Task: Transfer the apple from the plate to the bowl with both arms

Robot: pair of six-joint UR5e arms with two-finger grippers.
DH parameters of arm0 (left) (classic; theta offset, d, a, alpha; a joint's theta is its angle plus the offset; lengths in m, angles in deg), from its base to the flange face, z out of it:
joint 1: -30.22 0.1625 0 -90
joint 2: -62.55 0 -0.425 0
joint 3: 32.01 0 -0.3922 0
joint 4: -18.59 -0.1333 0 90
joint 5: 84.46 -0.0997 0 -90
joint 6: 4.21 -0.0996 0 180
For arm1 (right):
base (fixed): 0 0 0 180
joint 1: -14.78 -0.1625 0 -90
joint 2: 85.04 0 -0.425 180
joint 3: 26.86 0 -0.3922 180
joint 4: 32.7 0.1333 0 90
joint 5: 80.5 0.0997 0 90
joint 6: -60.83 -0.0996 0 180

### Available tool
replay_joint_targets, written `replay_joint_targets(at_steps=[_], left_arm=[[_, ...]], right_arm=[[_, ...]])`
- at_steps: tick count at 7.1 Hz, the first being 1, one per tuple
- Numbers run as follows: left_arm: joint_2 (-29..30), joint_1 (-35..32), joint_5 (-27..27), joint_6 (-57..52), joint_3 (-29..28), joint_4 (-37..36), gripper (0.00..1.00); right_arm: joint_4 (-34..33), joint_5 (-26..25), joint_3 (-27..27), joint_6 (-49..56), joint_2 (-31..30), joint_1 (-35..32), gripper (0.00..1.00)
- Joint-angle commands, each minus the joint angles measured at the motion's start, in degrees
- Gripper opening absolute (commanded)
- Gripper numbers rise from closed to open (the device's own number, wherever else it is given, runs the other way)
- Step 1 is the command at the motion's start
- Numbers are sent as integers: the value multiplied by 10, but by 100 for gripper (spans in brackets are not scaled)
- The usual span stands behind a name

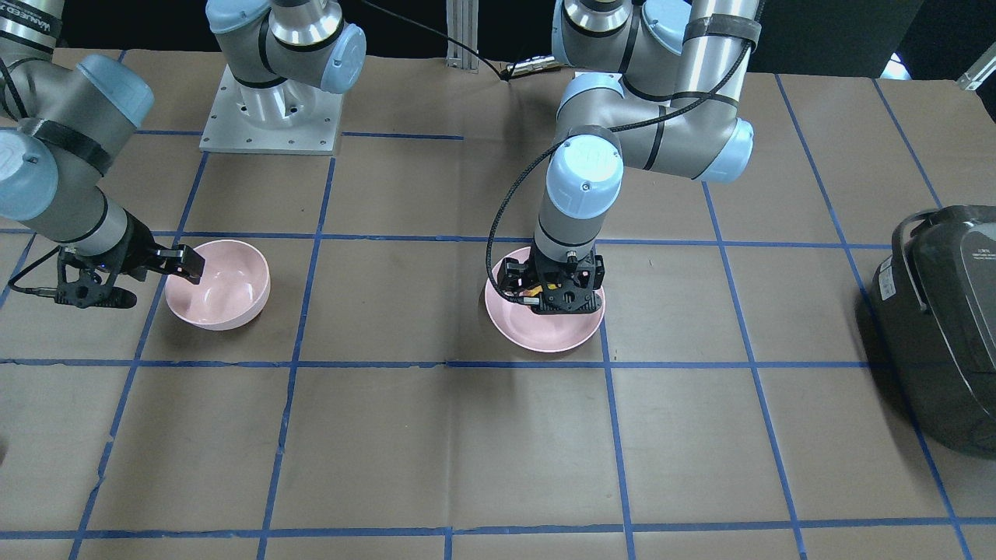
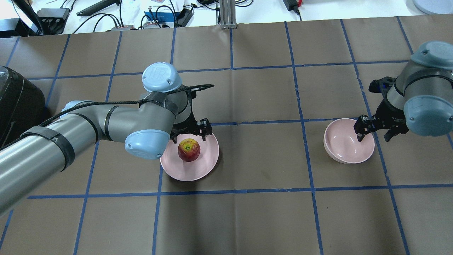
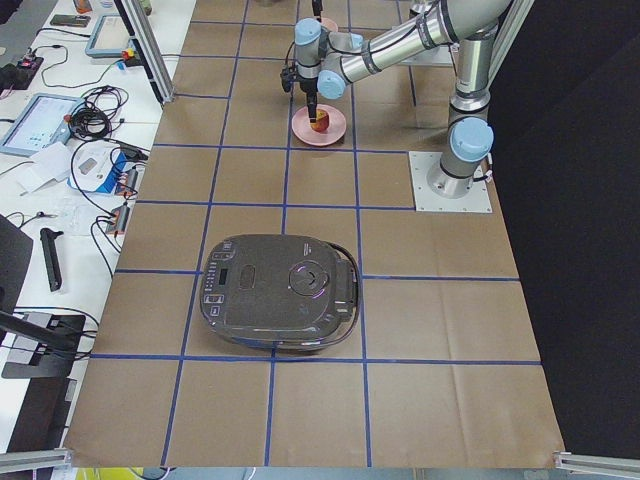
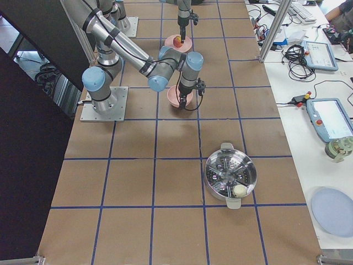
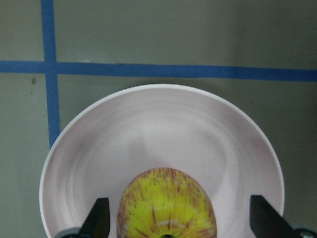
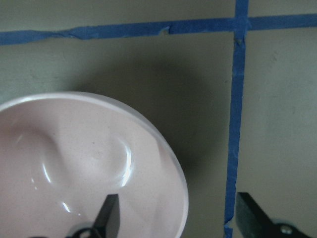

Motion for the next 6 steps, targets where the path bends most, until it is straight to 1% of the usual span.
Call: replay_joint_targets(at_steps=[1, 2, 4, 5, 6], left_arm=[[11, -1, -1, -2, 8, 1, 100], [16, -1, -2, -1, 9, 1, 100], [17, 0, 2, -4, 24, 1, 100], [16, 0, -2, -14, 28, 1, 80], [16, 0, -18, -32, 26, 0, 50]], right_arm=[[4, -1, -13, 0, 1, 8, 10], [4, 0, -10, -4, 0, 8, 2], [10, 2, 3, -32, -5, 4, 1], [25, 35, 18, -77, -12, -8, 1], [35, 48, 34, -107, -12, -33, 1]])
